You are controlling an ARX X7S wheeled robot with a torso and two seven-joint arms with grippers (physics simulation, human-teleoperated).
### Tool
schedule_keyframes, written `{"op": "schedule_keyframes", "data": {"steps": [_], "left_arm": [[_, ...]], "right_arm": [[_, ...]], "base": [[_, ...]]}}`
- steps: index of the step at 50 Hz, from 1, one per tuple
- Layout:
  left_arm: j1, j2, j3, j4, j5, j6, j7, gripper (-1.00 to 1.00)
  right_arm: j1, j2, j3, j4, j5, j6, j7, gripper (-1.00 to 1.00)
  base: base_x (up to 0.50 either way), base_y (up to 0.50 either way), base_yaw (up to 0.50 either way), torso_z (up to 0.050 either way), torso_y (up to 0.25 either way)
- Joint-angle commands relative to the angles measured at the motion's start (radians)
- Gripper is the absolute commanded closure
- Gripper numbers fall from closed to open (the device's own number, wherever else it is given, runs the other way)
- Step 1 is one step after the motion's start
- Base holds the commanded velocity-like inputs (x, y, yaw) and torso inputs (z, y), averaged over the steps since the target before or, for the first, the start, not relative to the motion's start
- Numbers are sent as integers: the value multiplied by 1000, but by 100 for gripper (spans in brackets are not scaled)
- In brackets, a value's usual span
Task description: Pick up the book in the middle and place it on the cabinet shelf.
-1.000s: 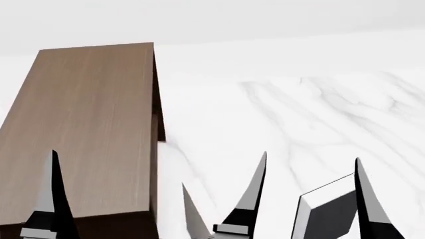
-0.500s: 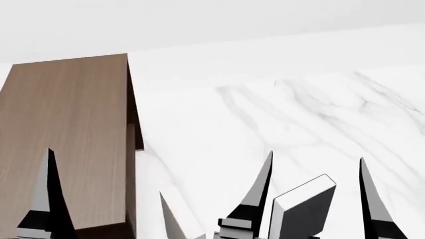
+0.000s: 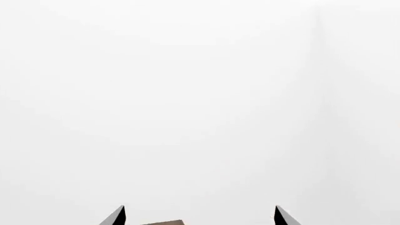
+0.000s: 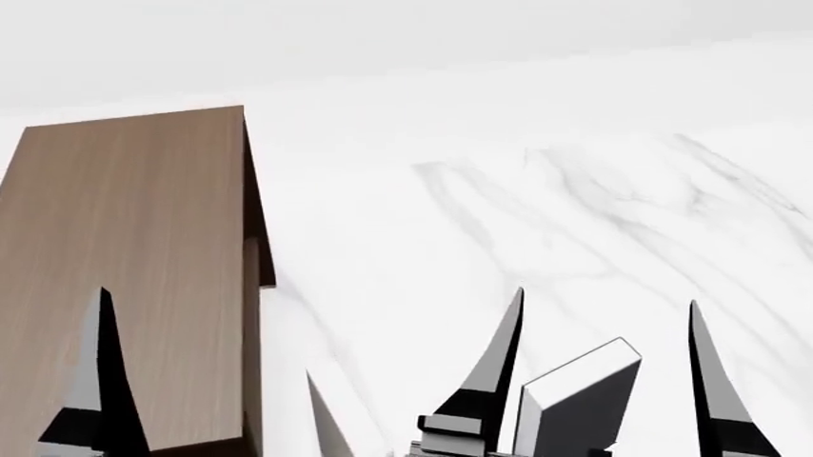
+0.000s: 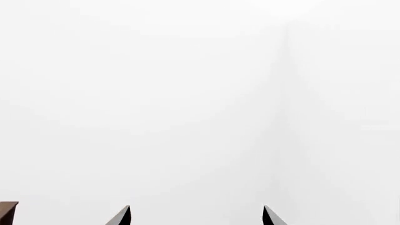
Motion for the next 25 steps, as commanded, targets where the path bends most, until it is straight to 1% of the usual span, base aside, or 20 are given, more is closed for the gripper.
{"op": "schedule_keyframes", "data": {"steps": [1,10,14,18,20,21,25], "left_arm": [[-14,-28,58,16,32,-34,-3,-100],[-20,-33,57,24,16,-45,-9,-100],[-16,-35,53,15,6,-27,-7,-100],[-25,-33,47,28,5,-47,-24,-100],[-19,-25,25,35,-21,-31,-29,-100],[-27,-30,23,50,-25,-59,-36,-100],[-39,-36,19,83,-42,-96,-62,-100]], "right_arm": [[0,5,-3,0,4,6,6,-100],[2,9,-4,5,9,2,8,-100],[3,11,-8,7,10,1,10,-100],[4,12,-9,6,11,5,11,-100],[4,13,-11,7,11,5,12,-100],[4,13,-11,8,11,5,12,-100],[4,15,-12,11,13,2,14,-100]], "base": [[0,0,0,36,-217],[0,0,0,36,-219],[0,0,0,36,-219],[0,0,0,35,-216],[0,0,0,0,0],[0,0,0,0,0],[0,0,0,0,0]]}}
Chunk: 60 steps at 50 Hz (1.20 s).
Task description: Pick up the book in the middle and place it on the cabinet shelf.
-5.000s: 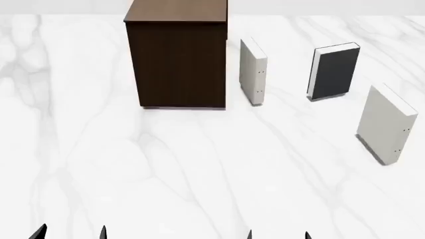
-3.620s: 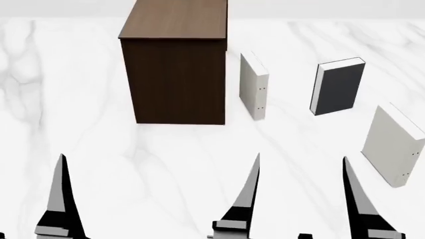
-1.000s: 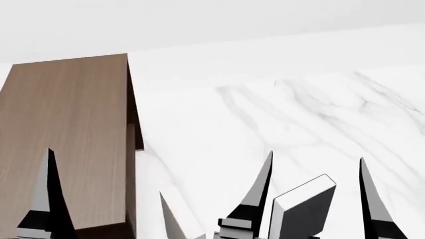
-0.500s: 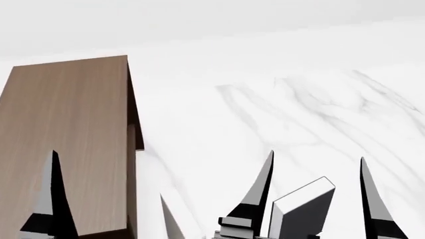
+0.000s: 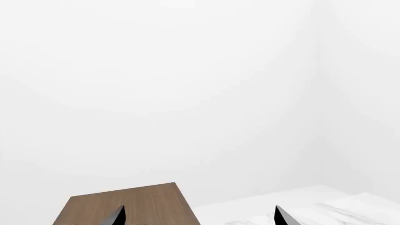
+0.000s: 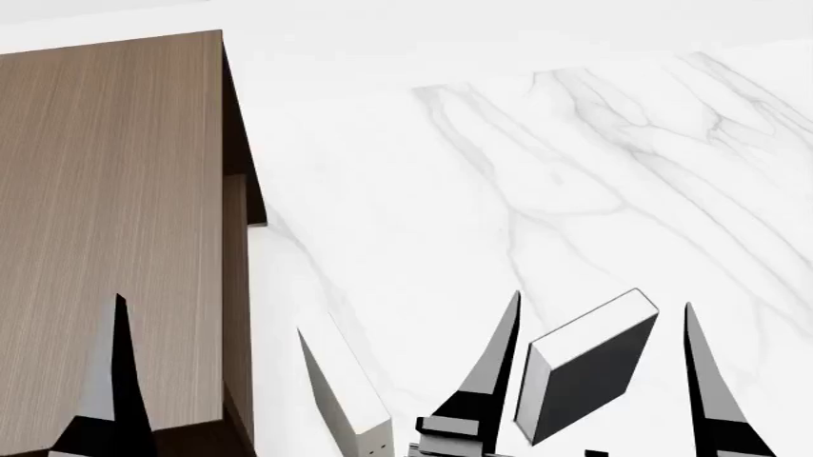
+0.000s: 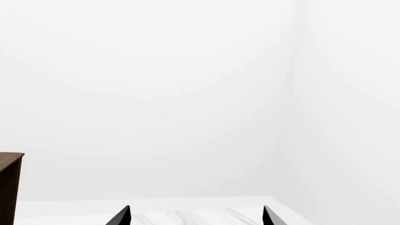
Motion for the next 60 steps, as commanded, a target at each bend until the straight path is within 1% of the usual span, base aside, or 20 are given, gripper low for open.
{"op": "schedule_keyframes", "data": {"steps": [1,8,12,15,16,21,24,26,29,30,31,32,34,37,40,42,44,48,56,60], "left_arm": [[-22,-14,-18,52,-45,-55,-56,-100],[-32,-52,-36,49,-120,-72,-145,-100],[-18,-41,-59,13,-145,-72,-163,-100],[-14,-40,-59,-2,-153,-69,-166,-100],[-11,-41,-59,-9,-152,-62,-166,-100],[-4,-45,-51,-27,-154,-52,-171,-100],[-12,-49,-62,-19,-170,-68,-180,-100],[-13,-50,-65,-22,-175,-67,-182,-100],[-13,-52,-60,-27,-175,-61,-185,-100],[-14,-53,-55,-27,-173,-61,-186,-100],[-14,-53,-47,-27,-170,-60,-187,-100],[-16,-54,-44,-23,-170,-65,-190,-100],[-20,-56,-41,-18,-173,-69,-193,-100],[-24,-61,-43,-13,-182,-71,-198,-100],[-21,-64,-42,-17,-184,-60,-200,-100],[-21,-67,-40,-14,-186,-60,-204,-100],[-23,-68,-37,-17,-186,-57,-206,-100],[-27,-76,-30,-6,-191,-59,-213,-100],[-36,-93,-40,4,-218,-58,-236,-100],[-41,-104,-38,13,-230,-61,-252,-100]], "right_arm": [[1,5,-5,6,2,-3,5,-100],[3,6,-7,1,2,2,9,-100],[7,1,4,-16,15,15,11,-100],[27,-7,10,-60,17,70,9,-100],[50,-36,39,-88,31,127,23,-100],[236,-155,173,-142,211,330,-14,-100],[539,-217,226,-92,250,602,43,-100],[651,-226,253,-23,283,675,113,-100],[814,-203,194,175,219,639,179,-100],[855,-200,186,235,236,618,155,-100],[917,-190,140,359,188,549,185,-100],[928,-200,144,405,167,490,223,-100],[1019,-169,79,546,164,492,174,-100],[1094,-221,169,740,230,426,196,-100],[1167,-217,190,976,210,355,298,-100],[1187,-224,247,1068,278,331,336,-100],[1214,-210,232,1141,260,287,371,-100],[1234,-218,365,1262,356,243,477,-100],[1295,-218,409,1360,415,184,545,-100],[1370,-210,432,1508,419,224,649,-100]], "base": [[0,0,0,0,0],[0,0,0,0,0],[0,0,0,0,0],[0,0,0,0,0],[0,0,0,0,0],[0,0,0,0,0],[0,0,0,0,0],[0,0,0,0,0],[0,0,0,0,0],[0,0,0,0,0],[0,0,0,0,0],[0,0,0,0,0],[0,0,0,0,0],[0,0,0,0,0],[0,0,0,0,0],[0,0,0,0,0],[0,0,0,0,0],[0,0,0,0,0],[0,0,0,0,0],[0,0,0,0,0]]}}
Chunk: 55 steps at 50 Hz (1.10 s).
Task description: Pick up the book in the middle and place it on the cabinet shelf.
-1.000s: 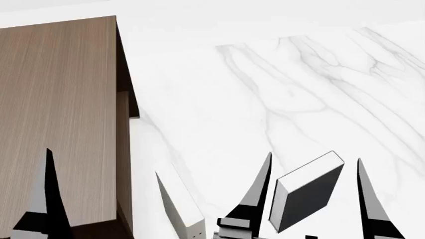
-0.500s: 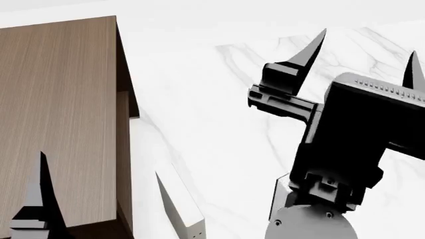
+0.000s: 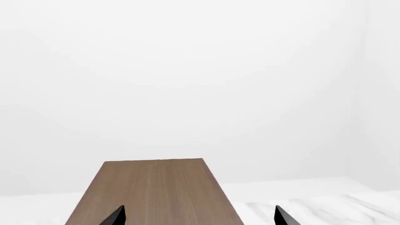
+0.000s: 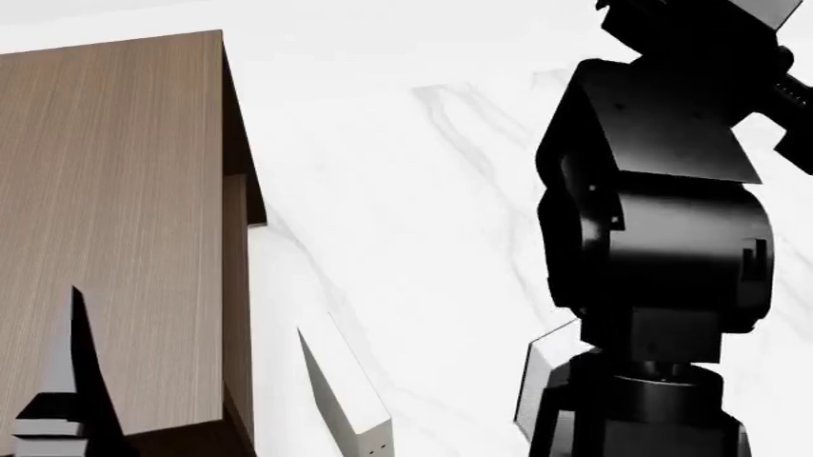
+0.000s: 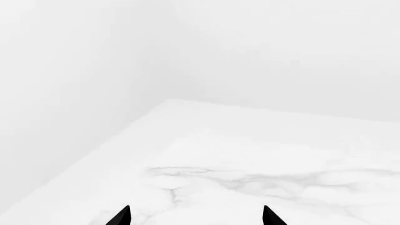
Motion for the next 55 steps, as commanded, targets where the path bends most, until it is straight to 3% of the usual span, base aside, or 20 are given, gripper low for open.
{"op": "schedule_keyframes", "data": {"steps": [1,6,17,27,33,49,55], "left_arm": [[-12,-23,-1,17,-29,-2,-33,-100],[-14,-30,10,9,-30,11,-34,-100],[-16,-52,-10,19,-65,20,-61,-100],[-17,-60,-7,23,-78,26,-75,-100],[-15,-65,-2,15,-79,38,-78,-100],[-22,-77,0,16,-98,44,-96,-100],[-22,-80,10,11,-95,50,-99,-100]], "right_arm": [[176,0,106,357,68,-16,229,-100],[188,5,90,446,35,-91,293,-100],[153,-1,99,509,47,3,448,-100],[111,6,117,530,83,61,493,-100],[112,-2,160,574,150,25,446,-100],[140,-15,66,812,206,-114,330,-100],[132,-12,42,807,237,-118,314,-100]], "base": [[0,0,0,0,0],[0,0,0,0,0],[0,0,0,0,0],[0,0,0,0,0],[0,0,0,0,0],[0,0,0,0,0],[0,0,0,0,0]]}}
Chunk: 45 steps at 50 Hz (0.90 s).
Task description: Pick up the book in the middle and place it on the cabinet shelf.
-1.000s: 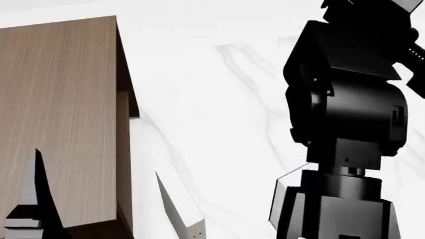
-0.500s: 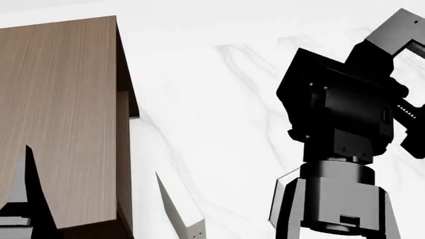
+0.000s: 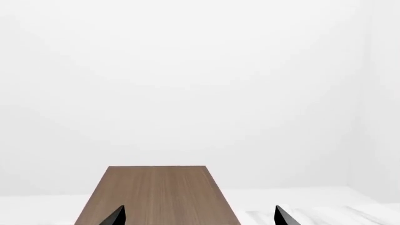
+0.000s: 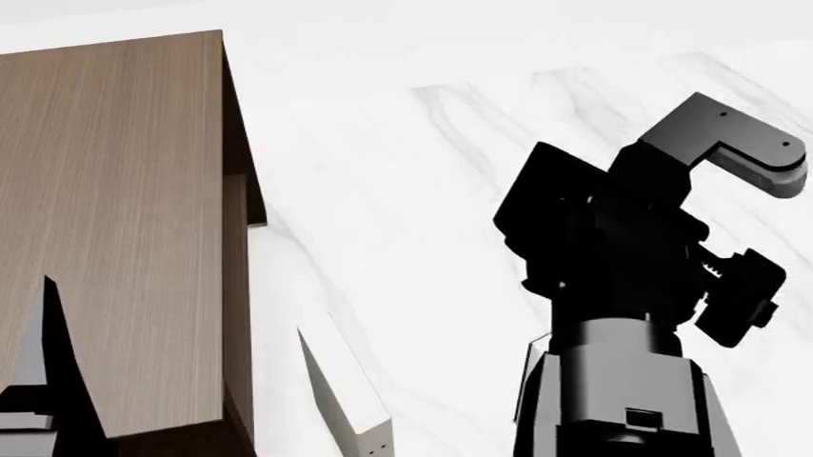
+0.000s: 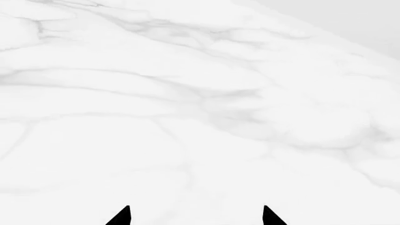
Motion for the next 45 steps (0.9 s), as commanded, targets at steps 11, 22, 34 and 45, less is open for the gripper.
{"op": "schedule_keyframes", "data": {"steps": [11,22,34,45], "left_arm": [[-2,-19,10,-3,-11,17,-19,-100],[2,-29,9,-7,-17,30,-26,-100],[-3,-33,20,-15,-16,37,-32,-100],[-10,-40,23,-9,-26,30,-45,-100]], "right_arm": [[-6,2,-65,102,92,-83,-113,-100],[-33,5,-75,103,127,-109,-130,-100],[-26,6,-60,168,164,-166,-149,-100],[-40,6,-59,185,179,-185,-162,-100]], "base": [[0,0,0,0,0],[0,0,0,0,0],[0,0,0,0,0],[0,0,0,0,0]]}}
